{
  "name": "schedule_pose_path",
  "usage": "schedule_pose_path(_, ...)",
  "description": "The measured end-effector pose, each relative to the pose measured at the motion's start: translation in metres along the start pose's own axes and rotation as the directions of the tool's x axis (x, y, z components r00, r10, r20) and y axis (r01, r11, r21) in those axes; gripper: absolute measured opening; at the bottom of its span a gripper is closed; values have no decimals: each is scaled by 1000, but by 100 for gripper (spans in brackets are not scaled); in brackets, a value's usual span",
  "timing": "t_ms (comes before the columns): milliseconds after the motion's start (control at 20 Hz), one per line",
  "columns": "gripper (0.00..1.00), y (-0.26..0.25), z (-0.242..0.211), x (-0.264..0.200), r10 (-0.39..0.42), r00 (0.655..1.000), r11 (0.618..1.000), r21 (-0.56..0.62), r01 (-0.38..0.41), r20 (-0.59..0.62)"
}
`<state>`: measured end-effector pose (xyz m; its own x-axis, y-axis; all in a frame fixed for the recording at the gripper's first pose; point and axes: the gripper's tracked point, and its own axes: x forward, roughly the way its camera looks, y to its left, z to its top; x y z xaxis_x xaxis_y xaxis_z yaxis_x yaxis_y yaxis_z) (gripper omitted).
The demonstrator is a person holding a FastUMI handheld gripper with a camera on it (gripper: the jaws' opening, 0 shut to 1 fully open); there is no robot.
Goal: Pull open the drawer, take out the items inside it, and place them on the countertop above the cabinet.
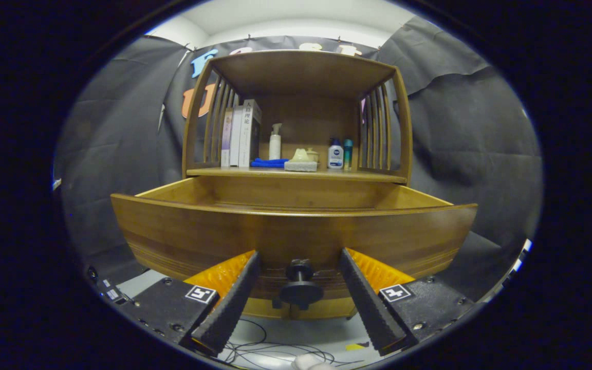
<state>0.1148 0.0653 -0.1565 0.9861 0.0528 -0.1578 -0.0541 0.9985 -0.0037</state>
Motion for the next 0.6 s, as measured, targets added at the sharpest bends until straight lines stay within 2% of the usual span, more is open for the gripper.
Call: schedule_pose_path(600,99,2,12,40,7,1000,1000,20,-7,-23)
